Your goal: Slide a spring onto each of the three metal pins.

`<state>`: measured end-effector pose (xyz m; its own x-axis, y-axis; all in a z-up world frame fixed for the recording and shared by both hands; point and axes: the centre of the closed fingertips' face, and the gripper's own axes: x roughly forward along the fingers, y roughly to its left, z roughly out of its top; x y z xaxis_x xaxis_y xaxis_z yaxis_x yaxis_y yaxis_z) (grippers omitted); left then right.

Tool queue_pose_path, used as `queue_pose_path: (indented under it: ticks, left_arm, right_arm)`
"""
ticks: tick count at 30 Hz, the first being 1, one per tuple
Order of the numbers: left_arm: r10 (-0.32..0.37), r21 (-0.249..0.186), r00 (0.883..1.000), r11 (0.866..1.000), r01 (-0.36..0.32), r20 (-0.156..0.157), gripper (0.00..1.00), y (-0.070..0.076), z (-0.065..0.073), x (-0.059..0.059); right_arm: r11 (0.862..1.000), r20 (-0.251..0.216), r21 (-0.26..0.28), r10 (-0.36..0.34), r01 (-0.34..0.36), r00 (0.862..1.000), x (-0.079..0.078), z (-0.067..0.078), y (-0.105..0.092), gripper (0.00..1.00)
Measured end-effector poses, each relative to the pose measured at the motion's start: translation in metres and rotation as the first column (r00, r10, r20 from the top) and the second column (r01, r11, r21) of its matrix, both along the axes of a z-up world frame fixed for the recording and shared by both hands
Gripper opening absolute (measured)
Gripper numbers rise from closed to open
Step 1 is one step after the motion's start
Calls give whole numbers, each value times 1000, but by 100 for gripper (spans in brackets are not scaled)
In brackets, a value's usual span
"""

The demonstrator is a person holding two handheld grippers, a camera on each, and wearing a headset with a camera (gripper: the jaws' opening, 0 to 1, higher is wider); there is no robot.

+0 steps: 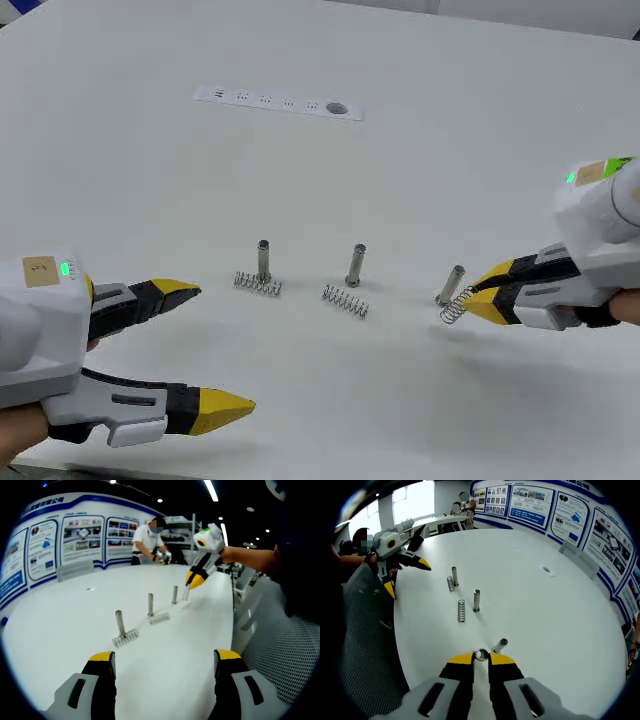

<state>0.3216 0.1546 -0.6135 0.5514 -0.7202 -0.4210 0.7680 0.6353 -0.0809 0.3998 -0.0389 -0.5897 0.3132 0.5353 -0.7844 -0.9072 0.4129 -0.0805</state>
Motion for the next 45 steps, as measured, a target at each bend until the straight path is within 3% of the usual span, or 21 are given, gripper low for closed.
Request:
queue_pose_path:
  ticks: [10, 14, 25, 37, 45]
  left_arm:
    - [13, -7, 1000, 1000, -13, 6, 82, 2, 1, 2]
    - [14, -9, 1000, 1000, -14, 9, 82, 2, 2, 2]
    - [18, -12, 1000, 1000, -18, 14, 82, 2, 3, 2]
    - [23, -18, 1000, 1000, -22, 19, 82, 2, 5, 3]
    - [25, -18, 1000, 1000, -25, 18, 82, 3, 5, 3]
  right_arm:
    - [999, 63, -36, 29, -27, 998, 9, 37, 2, 12]
    - [998, 83, -49, 29, -25, 996, 16, 43, 3, 12]
    - [993, 98, -117, 11, 0, 995, 34, 34, -1, 12]
    - [990, 68, -143, 15, -5, 998, 37, 24, 0, 12]
    - [992, 60, -128, 11, -3, 998, 41, 20, 4, 12]
